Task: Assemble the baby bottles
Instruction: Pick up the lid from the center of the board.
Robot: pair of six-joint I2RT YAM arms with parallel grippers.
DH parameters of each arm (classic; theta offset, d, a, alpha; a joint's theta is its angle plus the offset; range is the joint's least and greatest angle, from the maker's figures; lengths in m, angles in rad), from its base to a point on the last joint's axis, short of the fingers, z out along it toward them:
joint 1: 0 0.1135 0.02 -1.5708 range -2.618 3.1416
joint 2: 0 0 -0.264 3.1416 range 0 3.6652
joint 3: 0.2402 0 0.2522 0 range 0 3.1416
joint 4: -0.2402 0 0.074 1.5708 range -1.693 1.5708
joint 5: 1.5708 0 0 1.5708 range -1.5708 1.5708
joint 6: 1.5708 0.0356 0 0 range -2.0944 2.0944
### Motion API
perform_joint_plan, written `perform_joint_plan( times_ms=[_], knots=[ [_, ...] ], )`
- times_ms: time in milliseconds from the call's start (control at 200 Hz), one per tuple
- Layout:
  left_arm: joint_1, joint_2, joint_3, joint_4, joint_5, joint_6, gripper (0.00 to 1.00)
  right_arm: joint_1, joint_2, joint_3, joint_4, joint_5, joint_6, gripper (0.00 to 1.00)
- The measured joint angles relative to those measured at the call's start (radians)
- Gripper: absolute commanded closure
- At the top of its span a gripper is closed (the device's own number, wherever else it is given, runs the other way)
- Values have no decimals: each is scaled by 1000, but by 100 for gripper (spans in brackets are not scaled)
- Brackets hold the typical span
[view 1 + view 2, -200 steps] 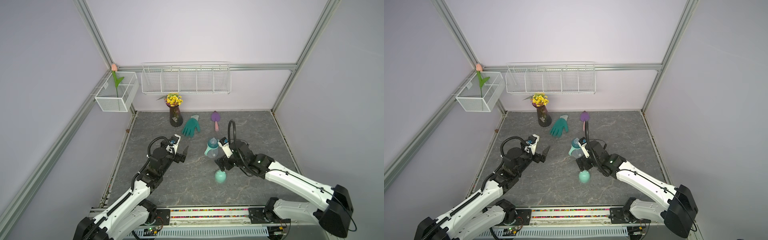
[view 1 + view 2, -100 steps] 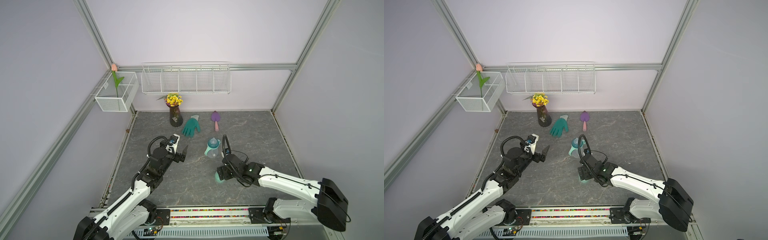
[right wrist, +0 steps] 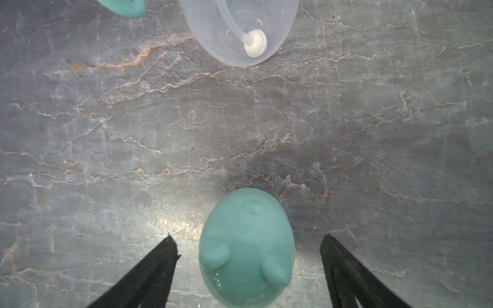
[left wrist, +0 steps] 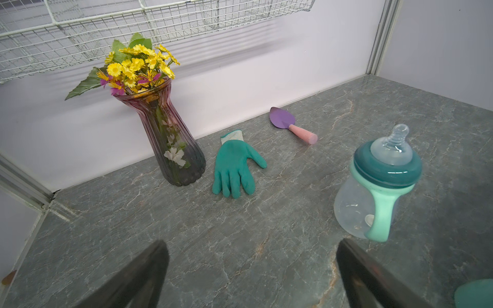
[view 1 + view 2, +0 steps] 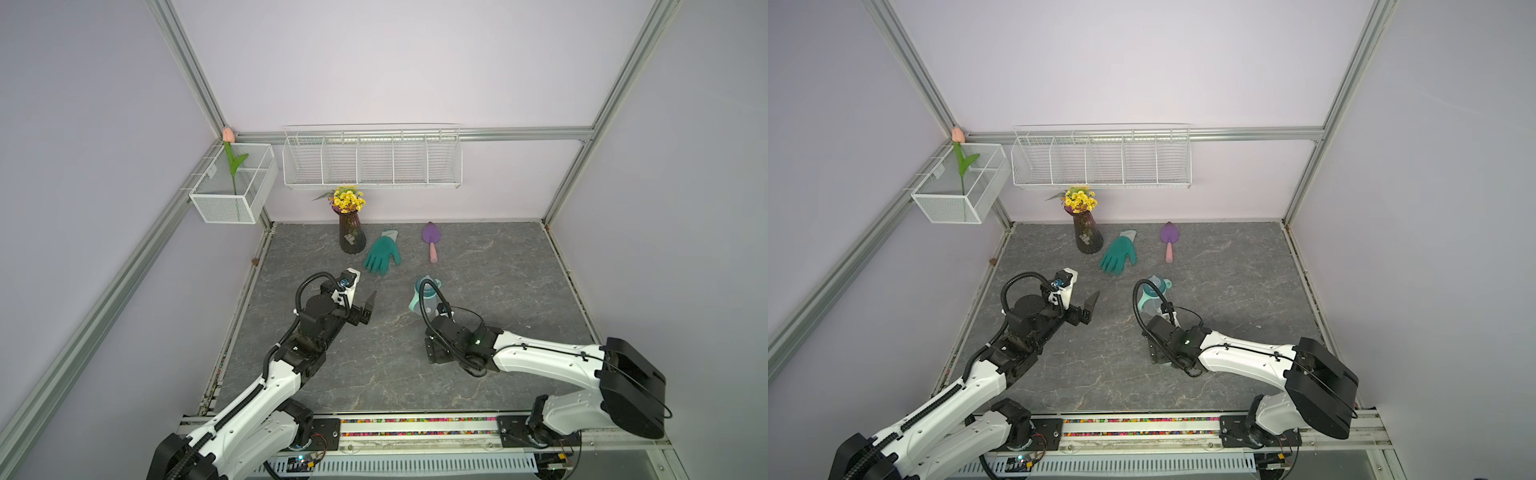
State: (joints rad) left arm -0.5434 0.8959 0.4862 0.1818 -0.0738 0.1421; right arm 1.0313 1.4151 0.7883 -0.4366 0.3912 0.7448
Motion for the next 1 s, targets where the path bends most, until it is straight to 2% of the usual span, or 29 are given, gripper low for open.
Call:
perform_joint_plan(
  times_ms=[315,645,745,1000],
  knots=[
    [0,0,0,-1,4,0,1,0,63,21,-14,5,48,21],
    [0,0,0,-8,19,0,1,0,72,21,-16,-13,68,21],
    [0,0,0,-9,22,0,1,0,82,21,-16,-23,71,27],
    [0,4,0,-9,23,0,1,1,86,23,-5,-30,75,51]
  ],
)
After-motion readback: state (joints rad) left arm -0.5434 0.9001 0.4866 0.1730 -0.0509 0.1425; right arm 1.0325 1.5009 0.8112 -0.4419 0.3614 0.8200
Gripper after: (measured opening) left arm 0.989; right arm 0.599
